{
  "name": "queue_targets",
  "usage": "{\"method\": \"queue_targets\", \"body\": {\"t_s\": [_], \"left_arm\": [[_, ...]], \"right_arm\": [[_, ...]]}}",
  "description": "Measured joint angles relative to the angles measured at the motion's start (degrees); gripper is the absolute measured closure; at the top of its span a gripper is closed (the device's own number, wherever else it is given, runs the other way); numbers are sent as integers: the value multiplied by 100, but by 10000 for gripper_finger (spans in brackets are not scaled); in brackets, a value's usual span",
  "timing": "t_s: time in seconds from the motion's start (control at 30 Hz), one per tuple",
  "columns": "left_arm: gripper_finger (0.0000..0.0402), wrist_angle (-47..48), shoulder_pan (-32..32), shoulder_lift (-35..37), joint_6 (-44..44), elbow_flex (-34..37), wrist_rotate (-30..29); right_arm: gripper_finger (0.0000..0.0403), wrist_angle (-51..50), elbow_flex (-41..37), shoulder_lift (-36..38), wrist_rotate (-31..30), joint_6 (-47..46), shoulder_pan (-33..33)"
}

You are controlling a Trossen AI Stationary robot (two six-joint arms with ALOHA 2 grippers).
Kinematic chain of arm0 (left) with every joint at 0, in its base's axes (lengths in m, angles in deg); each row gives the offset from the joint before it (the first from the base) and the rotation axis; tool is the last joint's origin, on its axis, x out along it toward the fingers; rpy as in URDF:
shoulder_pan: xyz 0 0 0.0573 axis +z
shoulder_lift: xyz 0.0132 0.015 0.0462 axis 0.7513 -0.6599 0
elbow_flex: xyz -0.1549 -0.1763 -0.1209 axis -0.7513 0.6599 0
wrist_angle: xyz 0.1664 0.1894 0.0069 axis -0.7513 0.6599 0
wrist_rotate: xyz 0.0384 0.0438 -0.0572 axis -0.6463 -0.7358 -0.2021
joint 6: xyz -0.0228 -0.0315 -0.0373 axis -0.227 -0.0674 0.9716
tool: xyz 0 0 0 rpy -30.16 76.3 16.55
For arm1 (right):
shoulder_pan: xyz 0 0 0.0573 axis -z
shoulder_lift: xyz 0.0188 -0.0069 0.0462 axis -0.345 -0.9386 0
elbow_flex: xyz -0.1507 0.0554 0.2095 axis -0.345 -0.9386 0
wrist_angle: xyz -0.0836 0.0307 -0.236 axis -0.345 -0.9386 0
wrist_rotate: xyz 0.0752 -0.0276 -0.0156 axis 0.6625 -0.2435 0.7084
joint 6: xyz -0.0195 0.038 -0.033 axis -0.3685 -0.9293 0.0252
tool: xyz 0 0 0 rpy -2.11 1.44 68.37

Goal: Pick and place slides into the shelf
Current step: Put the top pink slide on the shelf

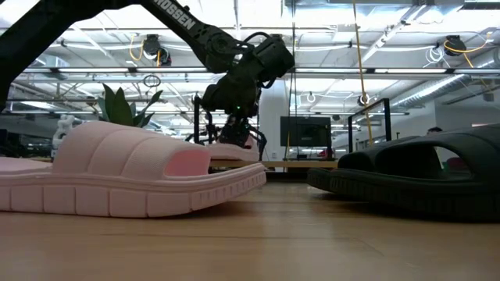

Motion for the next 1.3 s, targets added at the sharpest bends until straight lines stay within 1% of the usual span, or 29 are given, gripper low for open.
{"method": "queue_targets", "body": {"t_s": [0.07,0.3,0.6,1.03,1.1,1.17,1.3], "left_arm": [[55,-12,0,0,-139,0,2],[55,-16,-84,0,-219,0,-48],[55,-35,-260,0,-182,0,-442],[55,-353,-469,0,-224,0,-477],[55,-464,-537,-1,-223,0,-603],[55,-691,-637,-4,-262,0,-857],[55,-1014,-877,109,-809,-2,-1411]], "right_arm": [[218,13,-1,0,0,0,0],[218,13,-1,0,0,0,-2],[218,13,0,0,0,-20,-1],[218,11,0,0,2,-22,-1],[218,11,-1,0,2,-22,-1],[218,11,-1,-1,4,-22,0],[218,12,0,0,4,-146,-2]]}}
